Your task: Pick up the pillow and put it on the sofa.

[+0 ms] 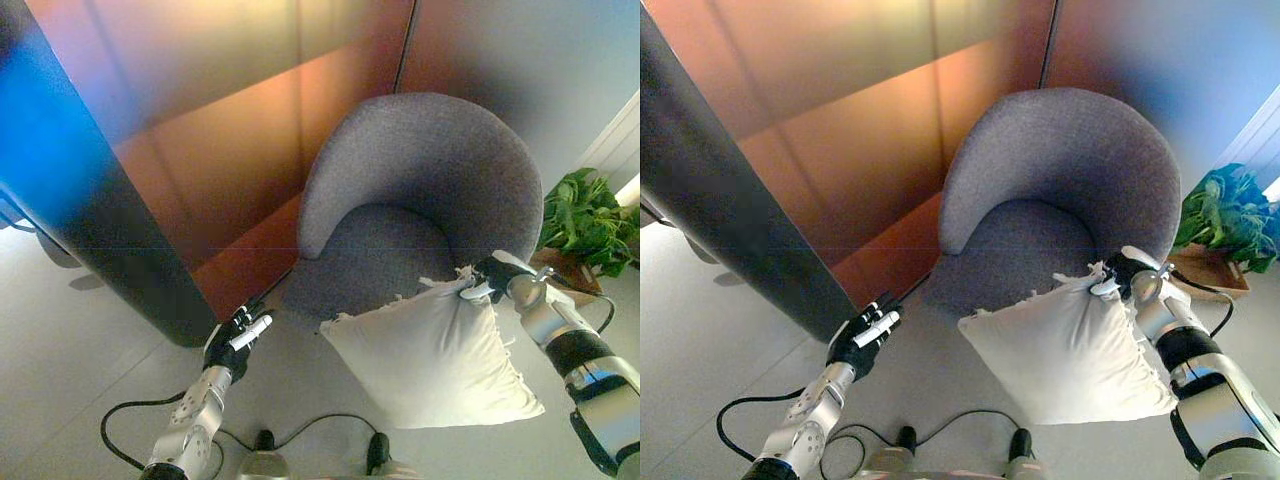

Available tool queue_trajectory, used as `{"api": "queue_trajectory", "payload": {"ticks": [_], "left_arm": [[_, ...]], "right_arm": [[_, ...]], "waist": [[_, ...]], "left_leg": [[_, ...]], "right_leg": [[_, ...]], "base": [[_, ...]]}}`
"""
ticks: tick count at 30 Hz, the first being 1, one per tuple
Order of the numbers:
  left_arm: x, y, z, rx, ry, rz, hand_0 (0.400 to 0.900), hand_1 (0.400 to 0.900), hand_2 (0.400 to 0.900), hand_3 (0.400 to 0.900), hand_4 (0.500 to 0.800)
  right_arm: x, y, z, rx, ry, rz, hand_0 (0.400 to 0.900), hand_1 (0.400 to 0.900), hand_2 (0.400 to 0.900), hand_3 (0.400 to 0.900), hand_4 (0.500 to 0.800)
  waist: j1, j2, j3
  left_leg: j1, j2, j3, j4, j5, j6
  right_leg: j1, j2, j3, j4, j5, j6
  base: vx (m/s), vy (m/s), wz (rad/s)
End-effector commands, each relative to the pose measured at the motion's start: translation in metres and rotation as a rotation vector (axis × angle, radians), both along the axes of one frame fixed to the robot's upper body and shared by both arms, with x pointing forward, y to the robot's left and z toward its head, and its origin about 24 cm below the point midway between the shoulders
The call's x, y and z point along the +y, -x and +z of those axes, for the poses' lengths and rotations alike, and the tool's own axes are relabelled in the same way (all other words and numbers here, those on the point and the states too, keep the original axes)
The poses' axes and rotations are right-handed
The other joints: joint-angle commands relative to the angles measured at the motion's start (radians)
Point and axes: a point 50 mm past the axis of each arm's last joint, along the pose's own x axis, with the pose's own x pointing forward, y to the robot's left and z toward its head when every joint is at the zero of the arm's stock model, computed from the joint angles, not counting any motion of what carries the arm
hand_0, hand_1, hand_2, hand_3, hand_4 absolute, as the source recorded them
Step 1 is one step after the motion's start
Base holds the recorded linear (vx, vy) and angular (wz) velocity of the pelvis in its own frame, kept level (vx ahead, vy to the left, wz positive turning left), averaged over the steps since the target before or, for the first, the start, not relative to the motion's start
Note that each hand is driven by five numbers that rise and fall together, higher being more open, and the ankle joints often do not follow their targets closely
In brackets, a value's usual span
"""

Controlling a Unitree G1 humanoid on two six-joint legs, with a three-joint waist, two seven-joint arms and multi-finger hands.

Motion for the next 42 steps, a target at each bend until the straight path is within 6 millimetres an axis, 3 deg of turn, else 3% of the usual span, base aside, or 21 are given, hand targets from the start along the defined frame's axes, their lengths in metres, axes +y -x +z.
{"api": "queue_trajectory", "payload": {"ticks": [1,9,27,28,29,42], "left_arm": [[-0.007,-0.01,0.019,-0.121,-0.046,-0.116,0.9,0.9,0.9,0.9,0.8],[-0.005,-0.015,0.027,-0.148,-0.063,-0.154,0.9,0.9,0.9,0.9,0.8],[-0.013,-0.043,0.075,-0.386,-0.033,-0.181,0.9,0.9,0.9,0.9,0.8],[-0.014,-0.044,0.078,-0.399,-0.027,-0.175,0.9,0.9,0.9,0.9,0.8],[-0.014,-0.045,0.078,-0.402,-0.026,-0.174,0.9,0.9,0.9,0.9,0.8],[-0.014,-0.049,0.084,-0.424,-0.017,-0.171,0.9,0.9,0.9,0.9,0.8]], "right_arm": [[-0.028,-0.035,0.144,-0.412,0.285,-0.028,0.4,0.4,0.4,0.4,0.5],[-0.042,-0.032,0.199,-0.507,0.382,-0.115,0.4,0.4,0.4,0.4,0.5],[-0.035,-0.026,0.273,-0.776,0.532,-0.249,0.4,0.4,0.4,0.4,0.5],[-0.035,-0.026,0.274,-0.781,0.543,-0.268,0.735,0.735,0.735,0.735,0.701],[-0.034,-0.026,0.275,-0.786,0.552,-0.27,0.9,0.9,0.9,0.9,0.8],[-0.039,-0.027,0.267,-0.777,0.562,-0.294,0.9,0.9,0.9,0.9,0.8]], "waist": [[0.062,-0.042,-0.126],[0.095,-0.039,-0.084],[0.112,0.004,0.071],[0.111,0.011,0.084],[0.111,0.013,0.087],[0.105,0.014,0.099]], "left_leg": [[-0.008,0.024,-0.044,-0.005,-0.013,-0.008],[-0.064,0.033,-0.067,-0.005,0.012,-0.017],[-0.223,0.021,-0.114,-0.005,0.048,-0.011],[-0.234,0.017,-0.116,-0.005,0.052,-0.009],[-0.238,0.016,-0.117,-0.005,0.053,-0.008],[-0.25,-0.001,-0.094,-0.005,0.056,-0.008]], "right_leg": [[0.053,-0.073,-0.059,0.004,0.003,0.101],[0.025,-0.073,-0.088,0.004,0.007,0.102],[-0.106,-0.052,-0.062,0.005,0.02,0.087],[-0.118,-0.051,-0.058,0.005,0.022,0.086],[-0.122,-0.051,-0.056,0.006,0.023,0.085],[-0.145,-0.061,-0.056,0.012,0.032,0.088]], "base": [[0.01,-0.016,0.07],[-0.02,-0.029,0.13],[-0.09,-0.027,0.02],[-0.12,0.027,-0.06],[-0.12,0.034,-0.08],[-0.02,0.009,-0.02]]}}
